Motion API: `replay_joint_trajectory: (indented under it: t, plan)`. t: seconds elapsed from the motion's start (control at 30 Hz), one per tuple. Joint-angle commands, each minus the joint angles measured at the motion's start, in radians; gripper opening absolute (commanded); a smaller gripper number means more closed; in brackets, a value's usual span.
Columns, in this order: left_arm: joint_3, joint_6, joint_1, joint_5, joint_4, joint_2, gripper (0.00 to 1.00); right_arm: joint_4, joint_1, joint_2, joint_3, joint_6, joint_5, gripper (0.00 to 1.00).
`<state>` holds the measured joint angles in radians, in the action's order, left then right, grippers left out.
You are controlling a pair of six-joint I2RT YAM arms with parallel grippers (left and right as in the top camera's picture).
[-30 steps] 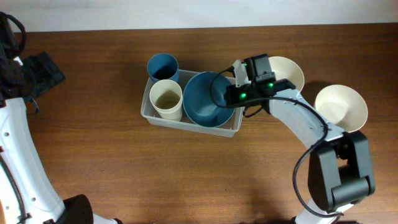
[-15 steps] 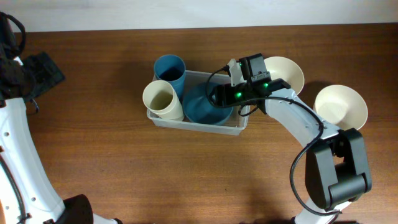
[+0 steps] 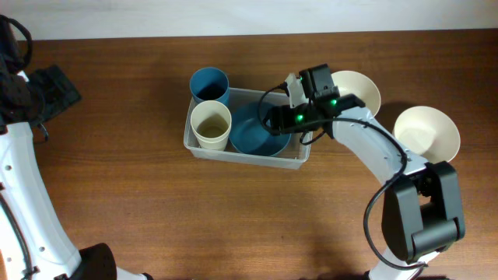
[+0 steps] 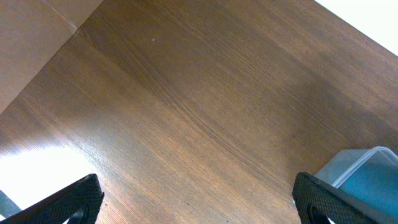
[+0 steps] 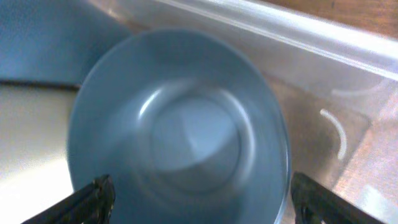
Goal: Pack container
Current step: 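Move the right gripper to the back beige bowl and grasp its rim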
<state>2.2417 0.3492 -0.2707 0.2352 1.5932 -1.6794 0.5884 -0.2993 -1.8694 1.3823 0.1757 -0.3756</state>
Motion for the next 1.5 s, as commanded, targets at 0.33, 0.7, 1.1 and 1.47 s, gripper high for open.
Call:
replay_joint_trajectory:
  t: [0.33, 0.7, 1.1, 1.47]
  plan:
    - [-0.003, 0.010, -0.003, -0.004, 0.001, -0.003, 1.00, 0.378, 0.023, -0.005, 0.364, -0.064, 0.085, 1.00]
    - [-0.003, 0.010, -0.003, -0.004, 0.001, -0.003, 0.99, 0.536, 0.259, -0.005, 0.393, 0.033, 0.116, 0.98]
    - [-0.003, 0.010, -0.003, -0.004, 0.001, -0.003, 0.99, 0.550, 0.340, -0.056, 0.392, 0.101, 0.374, 0.93]
    - [-0.003, 0.010, -0.003, -0.004, 0.001, -0.003, 1.00, 0.533, 0.341, -0.189, 0.392, 0.183, 0.386, 0.93]
